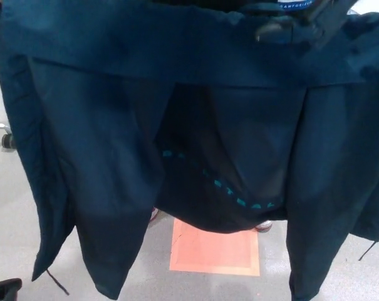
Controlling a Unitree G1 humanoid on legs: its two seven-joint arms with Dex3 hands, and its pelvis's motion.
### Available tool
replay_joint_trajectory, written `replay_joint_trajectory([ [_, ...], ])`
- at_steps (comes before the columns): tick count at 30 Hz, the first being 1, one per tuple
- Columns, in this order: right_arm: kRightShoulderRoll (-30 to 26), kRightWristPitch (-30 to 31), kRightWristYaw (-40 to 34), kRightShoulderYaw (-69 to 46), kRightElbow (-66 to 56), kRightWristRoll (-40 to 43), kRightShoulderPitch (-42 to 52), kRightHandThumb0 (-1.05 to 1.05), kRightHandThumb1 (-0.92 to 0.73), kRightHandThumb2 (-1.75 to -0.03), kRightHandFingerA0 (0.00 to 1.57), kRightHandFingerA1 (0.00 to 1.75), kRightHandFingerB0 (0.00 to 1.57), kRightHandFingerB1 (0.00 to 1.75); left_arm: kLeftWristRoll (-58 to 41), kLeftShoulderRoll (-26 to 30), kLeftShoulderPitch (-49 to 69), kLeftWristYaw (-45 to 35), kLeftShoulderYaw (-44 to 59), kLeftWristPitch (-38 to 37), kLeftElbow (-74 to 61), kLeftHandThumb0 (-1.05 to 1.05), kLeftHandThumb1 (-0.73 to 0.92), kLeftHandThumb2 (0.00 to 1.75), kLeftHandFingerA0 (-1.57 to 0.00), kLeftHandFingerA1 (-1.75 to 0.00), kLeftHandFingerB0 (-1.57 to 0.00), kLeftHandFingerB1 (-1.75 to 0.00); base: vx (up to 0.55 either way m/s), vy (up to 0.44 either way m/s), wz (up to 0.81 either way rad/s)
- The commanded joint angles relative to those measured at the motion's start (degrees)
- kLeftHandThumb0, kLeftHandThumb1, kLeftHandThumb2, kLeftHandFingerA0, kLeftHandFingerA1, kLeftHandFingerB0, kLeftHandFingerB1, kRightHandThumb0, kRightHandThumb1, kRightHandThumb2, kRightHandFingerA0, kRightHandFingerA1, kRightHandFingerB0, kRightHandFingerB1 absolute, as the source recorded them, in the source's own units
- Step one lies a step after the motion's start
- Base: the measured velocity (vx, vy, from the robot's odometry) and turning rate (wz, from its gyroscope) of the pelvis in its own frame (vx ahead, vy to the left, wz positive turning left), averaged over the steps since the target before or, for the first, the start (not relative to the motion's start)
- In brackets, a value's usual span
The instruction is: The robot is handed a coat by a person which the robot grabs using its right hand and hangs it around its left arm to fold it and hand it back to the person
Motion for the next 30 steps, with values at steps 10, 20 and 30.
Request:
replay_joint_trajectory([
  [10,7.33,14.44,42.37,7.88,18.40,7.23,-6.78,-0.98,-0.61,-0.96,0.00,0.00,0.07,0.05,0.44,1.06,0.27,-1.13,-0.77,-4.19,-1.57,-0.62,0.92,0.68,-0.36,-0.41,-0.27,-0.37,0.00,0.000,0.00],
  [20,6.08,-0.57,18.87,24.99,11.58,-19.22,-3.07,-0.38,-0.29,-0.94,0.00,0.48,0.00,0.46,1.29,0.71,0.63,0.69,-1.65,-4.71,-2.24,-0.66,0.90,0.68,-0.49,-0.42,-0.33,-0.37,0.00,0.000,0.00],
  [30,7.15,-5.78,-29.00,24.90,16.54,-30.16,3.05,-0.48,-0.90,-0.67,0.87,0.54,0.78,0.55,-0.37,0.08,0.01,0.84,-0.71,-4.17,-2.82,-0.59,0.71,1.08,-0.54,-0.63,-0.26,-0.48,0.00,0.000,0.00],
])
